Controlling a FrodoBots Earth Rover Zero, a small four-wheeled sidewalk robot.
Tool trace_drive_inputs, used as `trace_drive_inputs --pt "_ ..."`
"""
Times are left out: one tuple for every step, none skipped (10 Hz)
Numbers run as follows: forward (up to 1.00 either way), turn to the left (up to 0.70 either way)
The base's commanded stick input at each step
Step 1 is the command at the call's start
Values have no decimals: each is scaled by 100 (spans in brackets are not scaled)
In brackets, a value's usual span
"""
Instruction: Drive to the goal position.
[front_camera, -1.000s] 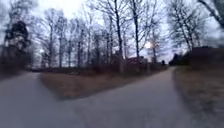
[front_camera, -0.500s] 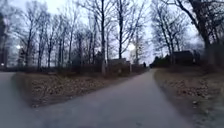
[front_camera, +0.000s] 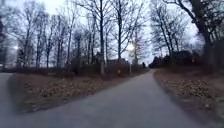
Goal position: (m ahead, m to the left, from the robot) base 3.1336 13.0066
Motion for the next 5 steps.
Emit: trace_drive_inputs --pt "70 0" --pt "70 0" --pt "70 0" --pt "70 0" --pt "70 -1"
